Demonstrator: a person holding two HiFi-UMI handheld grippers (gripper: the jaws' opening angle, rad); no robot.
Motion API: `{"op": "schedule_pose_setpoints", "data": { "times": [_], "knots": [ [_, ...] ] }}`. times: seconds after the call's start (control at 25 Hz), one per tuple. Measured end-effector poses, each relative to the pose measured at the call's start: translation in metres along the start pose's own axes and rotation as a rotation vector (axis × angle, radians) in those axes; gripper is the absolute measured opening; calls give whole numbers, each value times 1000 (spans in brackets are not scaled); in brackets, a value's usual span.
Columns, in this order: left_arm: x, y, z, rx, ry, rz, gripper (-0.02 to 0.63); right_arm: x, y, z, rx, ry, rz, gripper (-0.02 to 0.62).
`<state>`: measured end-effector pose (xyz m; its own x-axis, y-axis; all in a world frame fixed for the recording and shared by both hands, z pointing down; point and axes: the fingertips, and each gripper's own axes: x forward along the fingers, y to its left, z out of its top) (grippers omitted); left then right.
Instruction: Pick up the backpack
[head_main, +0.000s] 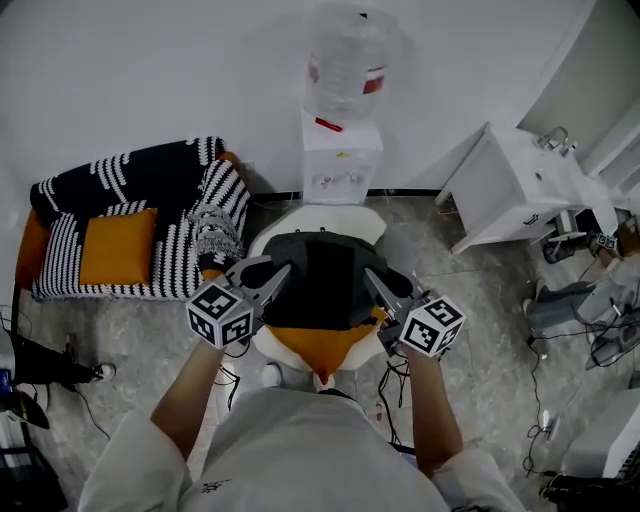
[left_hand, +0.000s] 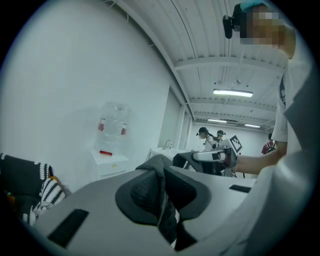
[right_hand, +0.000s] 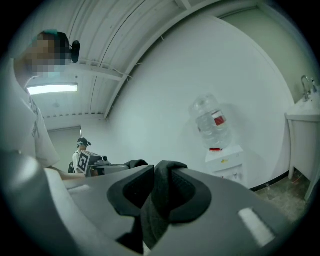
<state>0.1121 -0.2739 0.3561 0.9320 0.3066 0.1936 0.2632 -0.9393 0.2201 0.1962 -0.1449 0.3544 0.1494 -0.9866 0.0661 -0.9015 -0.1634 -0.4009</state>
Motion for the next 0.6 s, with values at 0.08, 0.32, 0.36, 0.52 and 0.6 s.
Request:
{"op": "schedule_pose_setpoints", "data": {
  "times": [0.08, 0.32, 0.36, 0.52, 0.6],
  "knots": [
    [-2, -3, 12, 25, -21, -14, 27, -4, 7, 11, -16, -24, 0, 80],
    [-5, -13, 49, 88, -76, -56, 28, -14, 22, 45, -43, -87, 12, 81],
    [-5, -15, 55, 96, -85, -62, 27, -15, 24, 51, -48, -96, 17, 81],
    [-6, -20, 75, 115, -119, -85, 27, -20, 34, 72, -82, -127, 17, 81],
    [-5, -22, 83, 125, -134, -97, 28, -22, 38, 81, -102, -142, 12, 81]
  ]
}}
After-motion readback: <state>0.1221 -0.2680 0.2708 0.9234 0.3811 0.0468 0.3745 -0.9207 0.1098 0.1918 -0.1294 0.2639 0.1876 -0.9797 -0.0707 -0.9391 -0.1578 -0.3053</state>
